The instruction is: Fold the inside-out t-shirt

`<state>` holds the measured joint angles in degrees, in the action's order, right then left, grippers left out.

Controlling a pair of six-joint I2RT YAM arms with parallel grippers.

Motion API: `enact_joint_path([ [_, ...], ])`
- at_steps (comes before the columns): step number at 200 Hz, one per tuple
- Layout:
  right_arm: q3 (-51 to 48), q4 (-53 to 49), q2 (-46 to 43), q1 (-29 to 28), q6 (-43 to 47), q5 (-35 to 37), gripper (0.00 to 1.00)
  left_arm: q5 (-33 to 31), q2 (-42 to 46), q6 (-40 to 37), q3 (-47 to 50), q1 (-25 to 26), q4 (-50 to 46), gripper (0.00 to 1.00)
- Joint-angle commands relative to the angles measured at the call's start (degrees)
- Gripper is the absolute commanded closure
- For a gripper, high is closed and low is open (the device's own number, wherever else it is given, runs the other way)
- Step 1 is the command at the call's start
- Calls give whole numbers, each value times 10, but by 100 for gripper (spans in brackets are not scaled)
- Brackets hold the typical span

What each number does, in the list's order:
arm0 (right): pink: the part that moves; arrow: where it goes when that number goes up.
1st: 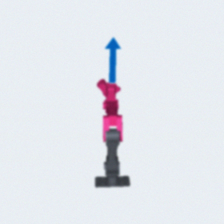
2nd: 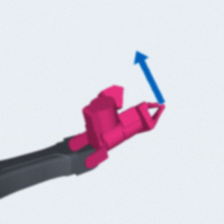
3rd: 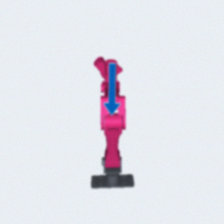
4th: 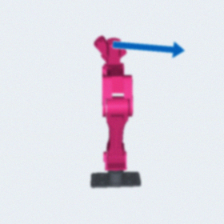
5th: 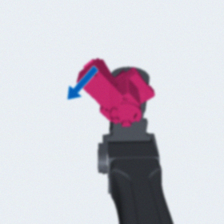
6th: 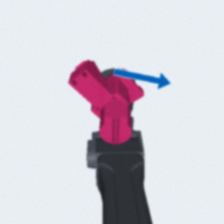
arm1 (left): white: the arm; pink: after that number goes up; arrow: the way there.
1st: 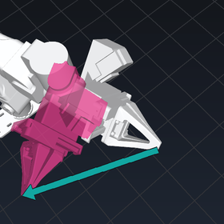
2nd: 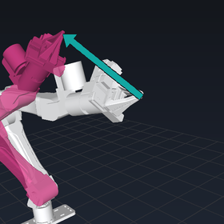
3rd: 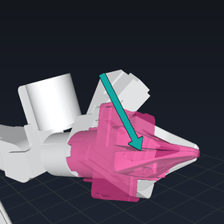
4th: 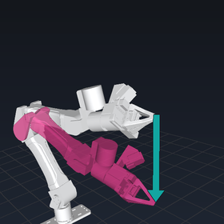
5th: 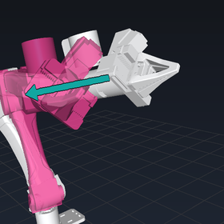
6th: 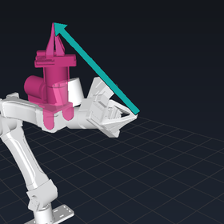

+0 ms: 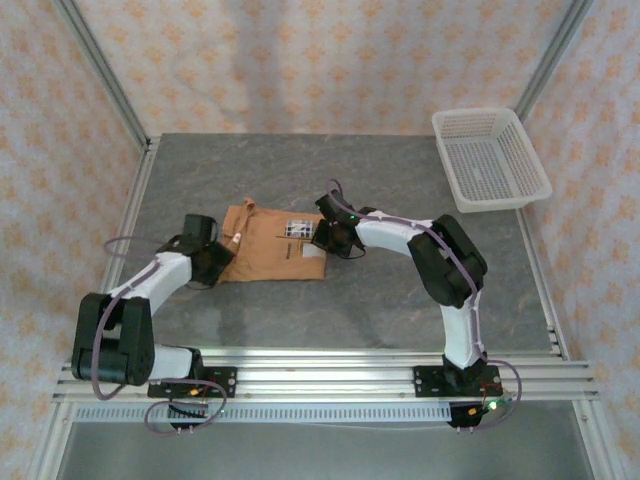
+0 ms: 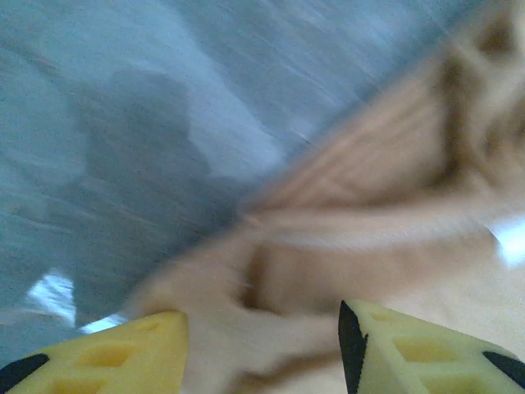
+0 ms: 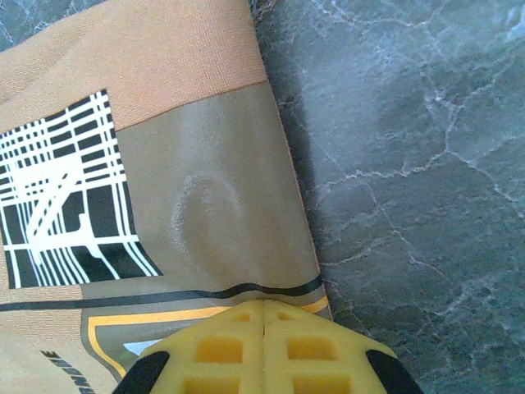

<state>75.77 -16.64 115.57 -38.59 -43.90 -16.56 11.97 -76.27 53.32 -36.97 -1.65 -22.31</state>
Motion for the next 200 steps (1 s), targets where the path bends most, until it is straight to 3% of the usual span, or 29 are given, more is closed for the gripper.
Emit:
enact_joint_path([
  [1,-12,-57,42,3,7,26,100,11,16,-44,-8,-31,-50,47],
  [28,4,-62,25,-1,17,8,100,-10,33,-63,-69,-20,-91,47],
  [55,39,-87,-7,-6,31,3,97,-28,40,-74,-127,51,-122,47],
  [73,71,-97,-6,-6,44,3,95,-16,37,-60,-134,101,-91,47],
  [96,128,-111,38,-4,58,-10,94,7,-15,-50,-147,133,-62,48],
  [133,181,-119,109,1,66,3,95,39,-127,-67,-192,138,-42,50],
  [166,96,-106,87,6,50,9,97,16,-220,-102,-264,138,-55,50],
  [200,-77,-57,-39,-38,6,18,98,31,-316,-126,-365,150,-64,52],
])
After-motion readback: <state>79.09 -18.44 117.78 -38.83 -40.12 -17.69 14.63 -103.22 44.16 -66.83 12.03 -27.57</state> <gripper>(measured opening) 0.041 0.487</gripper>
